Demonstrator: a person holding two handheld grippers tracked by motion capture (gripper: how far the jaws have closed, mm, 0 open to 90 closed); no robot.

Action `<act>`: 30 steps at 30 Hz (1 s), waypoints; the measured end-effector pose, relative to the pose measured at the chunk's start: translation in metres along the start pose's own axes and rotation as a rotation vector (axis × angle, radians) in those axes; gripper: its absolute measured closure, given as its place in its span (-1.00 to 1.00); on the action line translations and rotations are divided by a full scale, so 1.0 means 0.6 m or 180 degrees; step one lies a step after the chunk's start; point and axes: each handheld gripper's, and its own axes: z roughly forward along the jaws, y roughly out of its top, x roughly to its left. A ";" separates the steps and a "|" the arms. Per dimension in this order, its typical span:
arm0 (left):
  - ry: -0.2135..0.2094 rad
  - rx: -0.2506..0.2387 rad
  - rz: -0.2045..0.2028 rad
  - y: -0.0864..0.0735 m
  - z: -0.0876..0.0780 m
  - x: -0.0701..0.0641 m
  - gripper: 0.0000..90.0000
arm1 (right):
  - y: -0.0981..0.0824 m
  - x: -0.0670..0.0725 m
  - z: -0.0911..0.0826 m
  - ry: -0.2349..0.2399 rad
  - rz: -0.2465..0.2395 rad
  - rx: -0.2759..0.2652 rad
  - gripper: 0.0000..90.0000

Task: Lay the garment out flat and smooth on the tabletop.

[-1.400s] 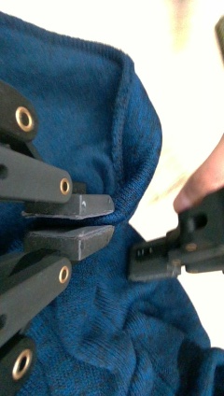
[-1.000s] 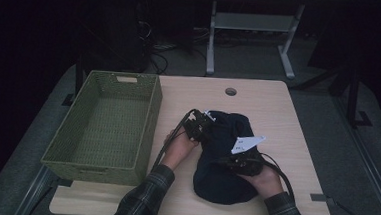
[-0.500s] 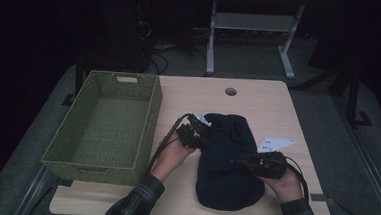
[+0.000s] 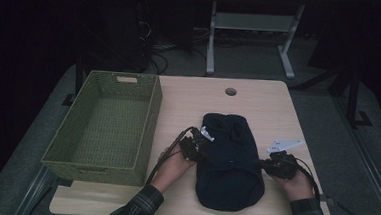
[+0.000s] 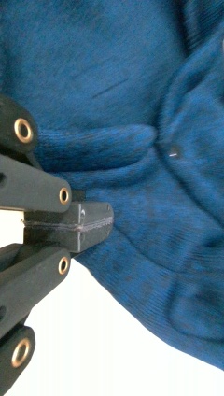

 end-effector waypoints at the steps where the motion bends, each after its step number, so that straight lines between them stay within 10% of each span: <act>1: 0.0009 0.0007 0.0007 -0.001 0.000 0.000 1.00 | -0.003 0.003 0.005 -0.0020 -0.0011 0.0052 1.00; 30: -0.0130 -0.0011 0.0037 -0.091 -0.048 -0.038 1.00 | -0.017 0.096 0.001 0.0310 -0.0285 0.0146 1.00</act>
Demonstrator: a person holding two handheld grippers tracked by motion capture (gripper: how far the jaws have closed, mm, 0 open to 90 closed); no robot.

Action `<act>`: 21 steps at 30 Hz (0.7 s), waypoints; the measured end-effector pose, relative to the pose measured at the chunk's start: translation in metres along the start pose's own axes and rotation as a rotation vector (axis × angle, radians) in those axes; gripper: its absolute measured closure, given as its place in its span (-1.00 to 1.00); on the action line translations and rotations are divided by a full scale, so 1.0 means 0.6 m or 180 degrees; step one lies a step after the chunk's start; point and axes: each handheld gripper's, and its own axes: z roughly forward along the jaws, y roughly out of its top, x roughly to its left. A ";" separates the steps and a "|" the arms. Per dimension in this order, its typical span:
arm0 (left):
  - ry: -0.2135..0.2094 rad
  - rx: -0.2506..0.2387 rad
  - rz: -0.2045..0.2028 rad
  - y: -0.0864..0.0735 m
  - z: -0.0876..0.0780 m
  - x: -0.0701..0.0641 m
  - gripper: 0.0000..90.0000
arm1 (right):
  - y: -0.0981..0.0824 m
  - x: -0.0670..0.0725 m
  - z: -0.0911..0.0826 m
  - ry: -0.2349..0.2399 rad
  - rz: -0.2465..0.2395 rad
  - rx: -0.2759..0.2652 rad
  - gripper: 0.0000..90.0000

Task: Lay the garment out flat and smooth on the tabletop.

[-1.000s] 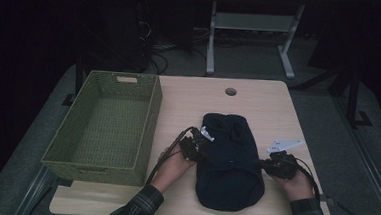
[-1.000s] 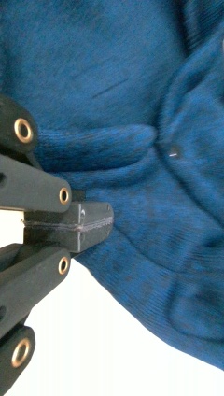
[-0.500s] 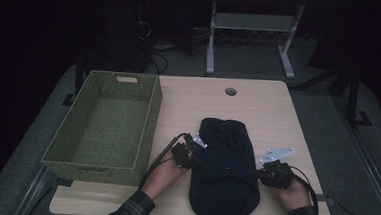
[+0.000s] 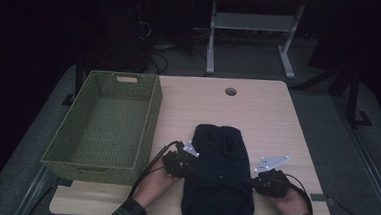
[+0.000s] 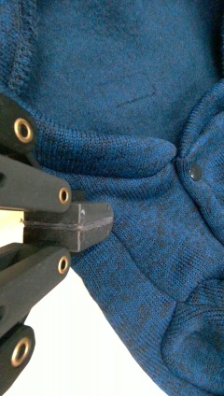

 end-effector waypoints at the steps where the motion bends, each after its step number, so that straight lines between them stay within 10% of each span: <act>1: -0.0003 0.0002 -0.0001 -0.001 -0.001 -0.001 1.00 | -0.001 0.001 0.000 0.0015 0.0002 -0.0011 1.00; 21: 0.0114 -0.0234 -0.0115 0.064 -0.012 0.053 0.82 | 0.074 -0.094 -0.016 -0.0267 0.0251 -0.0347 0.83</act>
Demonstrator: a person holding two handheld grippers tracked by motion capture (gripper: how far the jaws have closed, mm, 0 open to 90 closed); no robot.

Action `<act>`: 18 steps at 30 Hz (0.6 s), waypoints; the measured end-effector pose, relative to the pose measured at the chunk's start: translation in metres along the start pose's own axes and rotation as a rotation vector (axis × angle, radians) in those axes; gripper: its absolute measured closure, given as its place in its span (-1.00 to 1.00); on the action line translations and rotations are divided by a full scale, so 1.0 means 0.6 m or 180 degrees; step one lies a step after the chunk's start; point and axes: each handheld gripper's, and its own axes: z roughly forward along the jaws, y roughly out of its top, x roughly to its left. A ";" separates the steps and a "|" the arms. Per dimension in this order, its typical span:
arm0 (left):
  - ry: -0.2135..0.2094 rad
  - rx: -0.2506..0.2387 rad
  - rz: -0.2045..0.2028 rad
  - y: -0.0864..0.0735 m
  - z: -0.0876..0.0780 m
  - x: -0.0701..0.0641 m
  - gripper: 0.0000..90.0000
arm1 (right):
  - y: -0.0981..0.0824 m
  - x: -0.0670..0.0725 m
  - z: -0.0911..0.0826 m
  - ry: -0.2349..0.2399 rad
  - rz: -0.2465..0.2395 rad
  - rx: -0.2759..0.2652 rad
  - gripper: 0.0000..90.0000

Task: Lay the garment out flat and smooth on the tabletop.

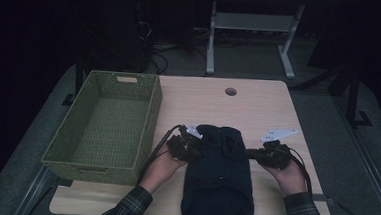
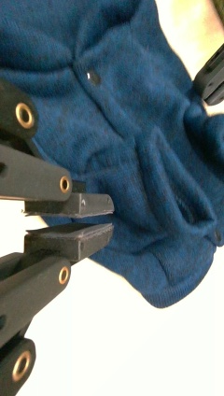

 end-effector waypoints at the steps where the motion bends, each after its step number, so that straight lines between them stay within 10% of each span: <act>1: 0.0009 0.0002 -0.0007 0.003 0.000 0.002 0.79 | 0.004 -0.003 0.001 -0.0014 -0.0015 0.0000 0.81; 18: 0.0229 -0.0260 -0.0149 0.061 -0.025 0.064 0.62 | 0.059 -0.046 0.023 -0.0036 0.0101 -0.0030 0.53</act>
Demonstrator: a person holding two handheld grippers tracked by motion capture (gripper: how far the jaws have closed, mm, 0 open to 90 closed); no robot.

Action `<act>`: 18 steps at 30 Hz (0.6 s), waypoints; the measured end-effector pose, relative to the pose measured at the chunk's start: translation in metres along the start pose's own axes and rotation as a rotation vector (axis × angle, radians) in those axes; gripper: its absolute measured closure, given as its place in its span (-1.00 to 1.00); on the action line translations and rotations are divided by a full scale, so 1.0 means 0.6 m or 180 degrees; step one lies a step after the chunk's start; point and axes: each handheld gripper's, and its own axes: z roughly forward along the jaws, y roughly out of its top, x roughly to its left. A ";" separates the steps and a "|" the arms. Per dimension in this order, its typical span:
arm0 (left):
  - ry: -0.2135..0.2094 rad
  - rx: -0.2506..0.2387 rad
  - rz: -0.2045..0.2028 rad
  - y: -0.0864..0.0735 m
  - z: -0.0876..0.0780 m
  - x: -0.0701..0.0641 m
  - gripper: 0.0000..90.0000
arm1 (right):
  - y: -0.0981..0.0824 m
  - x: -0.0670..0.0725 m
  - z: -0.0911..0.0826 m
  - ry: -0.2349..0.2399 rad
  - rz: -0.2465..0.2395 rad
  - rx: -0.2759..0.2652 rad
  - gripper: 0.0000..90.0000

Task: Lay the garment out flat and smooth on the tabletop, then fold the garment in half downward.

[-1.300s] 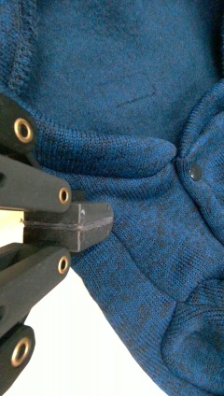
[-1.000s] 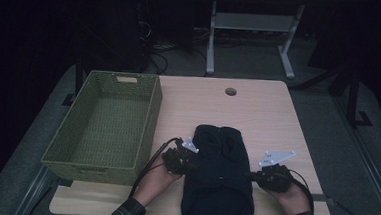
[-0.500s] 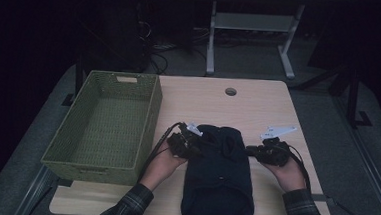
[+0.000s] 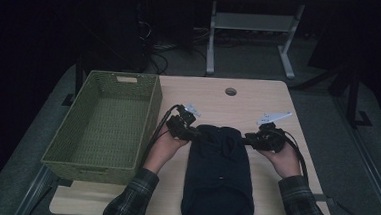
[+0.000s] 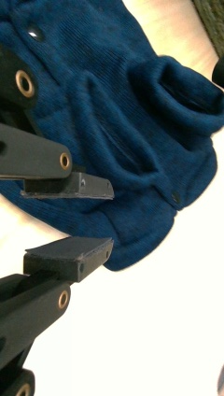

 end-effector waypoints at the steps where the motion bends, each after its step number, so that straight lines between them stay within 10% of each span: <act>1: 0.0018 0.0004 -0.0021 0.004 0.002 0.004 0.61 | 0.002 -0.003 0.001 0.0008 0.0006 0.0012 0.51; 18: 0.0116 0.0195 -0.0205 0.018 0.065 0.070 0.37 | 0.027 -0.046 0.042 -0.0119 0.0135 0.0023 0.37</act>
